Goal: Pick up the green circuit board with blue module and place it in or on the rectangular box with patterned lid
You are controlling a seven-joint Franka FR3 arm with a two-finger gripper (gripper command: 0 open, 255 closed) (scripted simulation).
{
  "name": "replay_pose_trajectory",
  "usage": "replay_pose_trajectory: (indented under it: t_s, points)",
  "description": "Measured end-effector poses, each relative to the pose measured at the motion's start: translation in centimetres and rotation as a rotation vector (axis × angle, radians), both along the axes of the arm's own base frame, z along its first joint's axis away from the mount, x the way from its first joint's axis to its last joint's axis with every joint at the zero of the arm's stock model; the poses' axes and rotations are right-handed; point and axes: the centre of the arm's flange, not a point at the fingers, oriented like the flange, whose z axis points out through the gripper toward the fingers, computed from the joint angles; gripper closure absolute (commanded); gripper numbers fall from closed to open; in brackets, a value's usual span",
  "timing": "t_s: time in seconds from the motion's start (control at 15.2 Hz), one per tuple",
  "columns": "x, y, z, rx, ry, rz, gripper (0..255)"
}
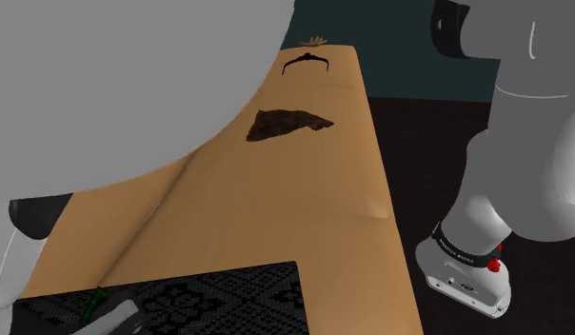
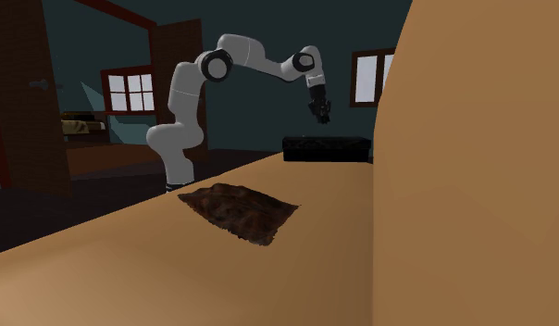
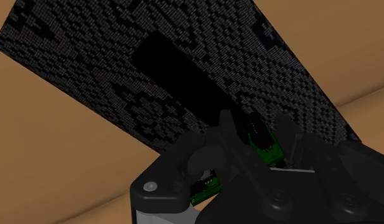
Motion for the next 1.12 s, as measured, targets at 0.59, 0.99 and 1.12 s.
replay_pose_trajectory:
  t_s: [0.59, 0.99, 1.12]
  points:
    - [-0.1, 0.0, -4.6, 0.0, 0.0, -0.001, 255]
    - [-0.1, 0.1, -5.8, 0.0, 0.0, -0.001, 255]
    - [-0.1, 0.1, -5.8, 0.0, 0.0, -0.001, 255]
